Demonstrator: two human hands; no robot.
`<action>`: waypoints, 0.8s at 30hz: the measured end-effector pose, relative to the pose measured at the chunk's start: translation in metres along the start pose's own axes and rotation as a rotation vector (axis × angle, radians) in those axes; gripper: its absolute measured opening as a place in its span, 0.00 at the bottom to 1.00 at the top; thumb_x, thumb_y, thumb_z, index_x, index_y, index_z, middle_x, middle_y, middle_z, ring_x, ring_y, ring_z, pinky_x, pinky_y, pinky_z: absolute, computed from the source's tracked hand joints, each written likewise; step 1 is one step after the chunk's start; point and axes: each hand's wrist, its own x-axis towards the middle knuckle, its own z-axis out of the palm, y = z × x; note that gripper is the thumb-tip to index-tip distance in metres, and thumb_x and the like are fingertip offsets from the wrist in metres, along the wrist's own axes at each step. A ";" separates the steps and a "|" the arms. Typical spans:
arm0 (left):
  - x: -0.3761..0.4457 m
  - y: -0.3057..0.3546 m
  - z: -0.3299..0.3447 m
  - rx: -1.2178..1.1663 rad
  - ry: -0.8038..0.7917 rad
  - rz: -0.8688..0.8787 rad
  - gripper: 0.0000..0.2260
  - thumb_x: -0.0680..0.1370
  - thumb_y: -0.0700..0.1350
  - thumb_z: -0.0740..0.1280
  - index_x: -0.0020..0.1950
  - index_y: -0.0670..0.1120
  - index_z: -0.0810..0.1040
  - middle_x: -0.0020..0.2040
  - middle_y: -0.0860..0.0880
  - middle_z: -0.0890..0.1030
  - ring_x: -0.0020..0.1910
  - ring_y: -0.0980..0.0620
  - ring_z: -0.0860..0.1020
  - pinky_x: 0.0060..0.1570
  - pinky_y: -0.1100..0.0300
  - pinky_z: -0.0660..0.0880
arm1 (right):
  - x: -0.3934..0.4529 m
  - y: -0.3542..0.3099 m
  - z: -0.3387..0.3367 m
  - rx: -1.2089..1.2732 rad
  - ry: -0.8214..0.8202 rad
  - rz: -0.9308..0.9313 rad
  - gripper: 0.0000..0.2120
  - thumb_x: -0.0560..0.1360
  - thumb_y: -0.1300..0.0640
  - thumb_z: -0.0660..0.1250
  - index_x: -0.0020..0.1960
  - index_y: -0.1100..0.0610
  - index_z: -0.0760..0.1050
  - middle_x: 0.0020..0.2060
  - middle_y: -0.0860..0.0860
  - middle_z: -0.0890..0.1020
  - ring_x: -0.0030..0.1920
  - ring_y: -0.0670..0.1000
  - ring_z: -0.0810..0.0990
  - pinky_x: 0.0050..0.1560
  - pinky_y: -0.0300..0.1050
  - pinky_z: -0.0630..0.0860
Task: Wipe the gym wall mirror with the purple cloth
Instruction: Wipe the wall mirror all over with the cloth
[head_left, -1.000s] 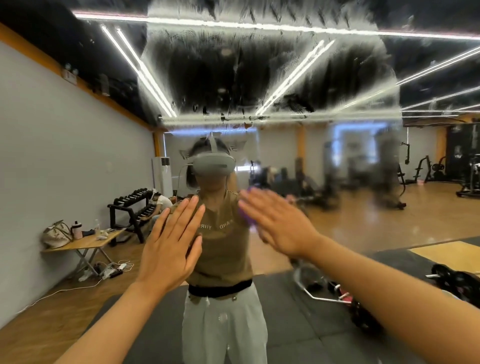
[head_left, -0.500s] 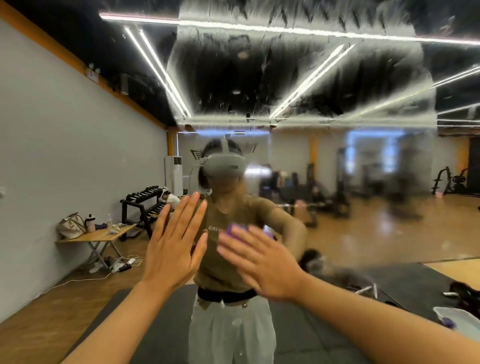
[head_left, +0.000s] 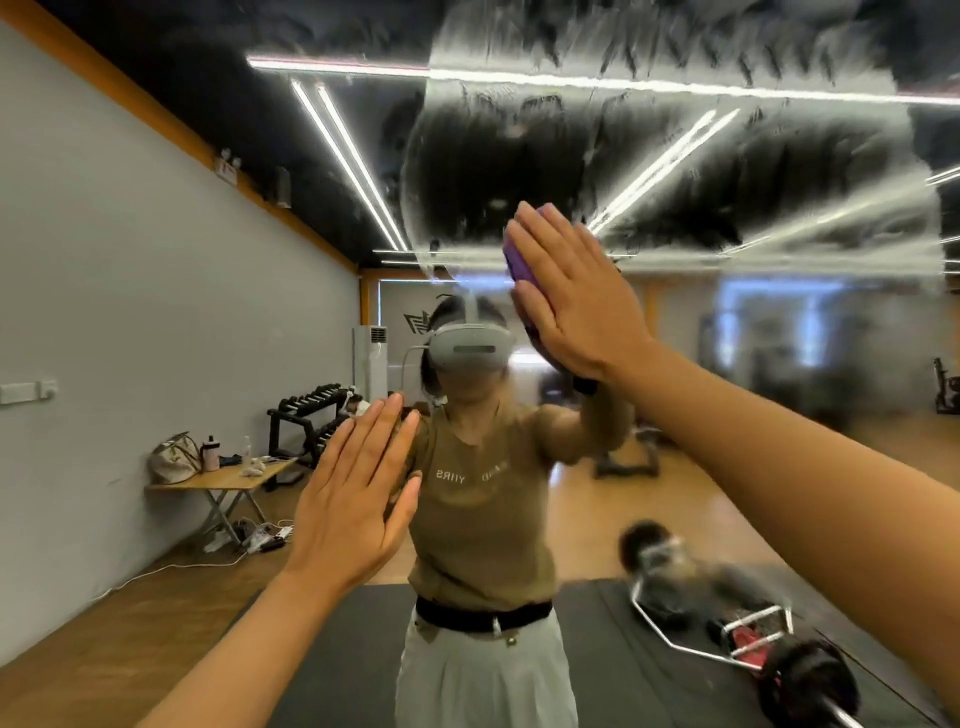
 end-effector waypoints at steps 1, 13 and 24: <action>-0.001 -0.003 0.000 -0.002 0.000 -0.001 0.28 0.83 0.52 0.54 0.81 0.42 0.58 0.82 0.44 0.56 0.81 0.47 0.54 0.80 0.51 0.48 | 0.003 -0.009 0.003 0.023 0.036 0.077 0.27 0.84 0.49 0.49 0.80 0.60 0.59 0.80 0.57 0.60 0.81 0.57 0.55 0.80 0.49 0.46; -0.010 -0.032 -0.004 -0.017 -0.019 0.132 0.27 0.84 0.49 0.53 0.82 0.42 0.55 0.83 0.45 0.54 0.81 0.48 0.53 0.79 0.50 0.51 | -0.160 -0.087 0.049 -0.058 -0.371 -0.719 0.25 0.85 0.51 0.46 0.81 0.53 0.57 0.81 0.50 0.58 0.81 0.51 0.52 0.81 0.50 0.45; -0.009 -0.032 -0.007 -0.039 -0.013 0.128 0.26 0.84 0.49 0.54 0.82 0.42 0.56 0.82 0.45 0.55 0.82 0.49 0.52 0.80 0.53 0.47 | 0.049 -0.023 0.003 -0.077 -0.095 -0.112 0.27 0.84 0.50 0.50 0.81 0.57 0.58 0.80 0.55 0.60 0.81 0.56 0.54 0.79 0.47 0.45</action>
